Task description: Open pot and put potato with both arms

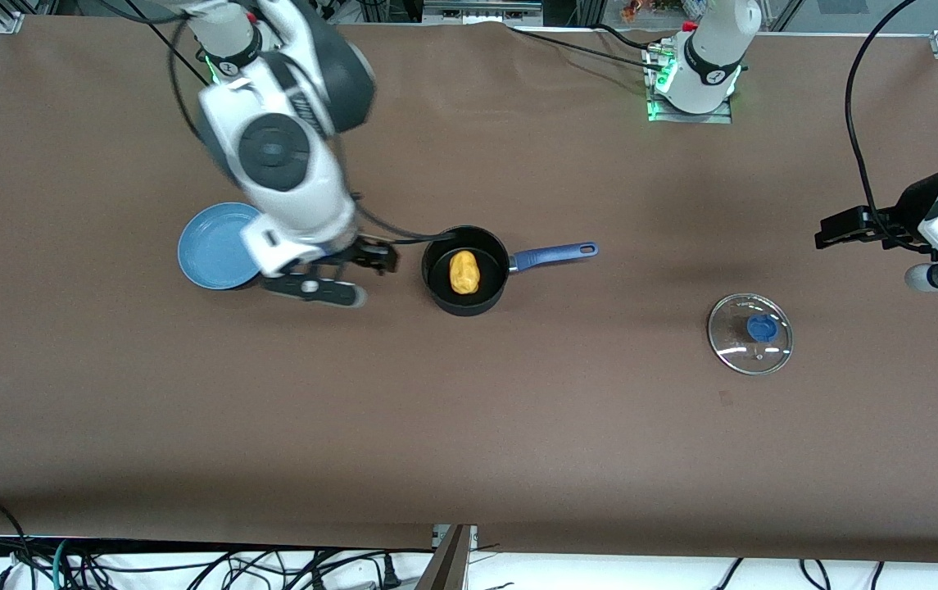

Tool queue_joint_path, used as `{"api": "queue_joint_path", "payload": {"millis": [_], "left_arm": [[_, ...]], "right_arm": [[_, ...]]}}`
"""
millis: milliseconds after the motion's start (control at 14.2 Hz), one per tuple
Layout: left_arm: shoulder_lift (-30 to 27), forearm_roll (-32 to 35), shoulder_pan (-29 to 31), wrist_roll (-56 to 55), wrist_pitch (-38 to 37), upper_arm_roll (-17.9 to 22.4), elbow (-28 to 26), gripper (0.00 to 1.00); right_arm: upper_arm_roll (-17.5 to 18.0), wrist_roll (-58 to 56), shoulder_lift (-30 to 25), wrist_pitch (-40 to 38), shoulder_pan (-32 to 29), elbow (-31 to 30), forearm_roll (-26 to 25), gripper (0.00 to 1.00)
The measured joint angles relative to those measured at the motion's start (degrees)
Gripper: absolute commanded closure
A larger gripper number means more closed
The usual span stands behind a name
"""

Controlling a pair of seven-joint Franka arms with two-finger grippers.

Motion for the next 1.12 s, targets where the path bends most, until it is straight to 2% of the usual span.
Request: {"api": "queue_joint_path", "payload": {"millis": [281, 492, 703, 1125], "left_arm": [[0.0, 0.0, 0.0, 0.0, 0.0, 0.0, 0.0, 0.00], [0.0, 0.0, -0.2, 0.0, 0.0, 0.0, 0.0, 0.00], [-0.3, 0.0, -0.5, 0.0, 0.0, 0.0, 0.0, 0.00], [-0.5, 0.0, -1.9, -0.2, 0.0, 1.2, 0.0, 0.00]], "right_arm": [[-3.6, -16.5, -7.1, -4.5, -6.9, -2.0, 2.7, 0.00], [-3.9, -27.7, -13.3, -2.7, -14.1, -9.1, 3.3, 0.00], [-4.9, -34.1, -18.1, 1.4, -19.8, -16.3, 3.5, 0.00], [-11.0, -35.7, -21.9, 1.6, -18.7, -19.2, 3.8, 0.00]]}}
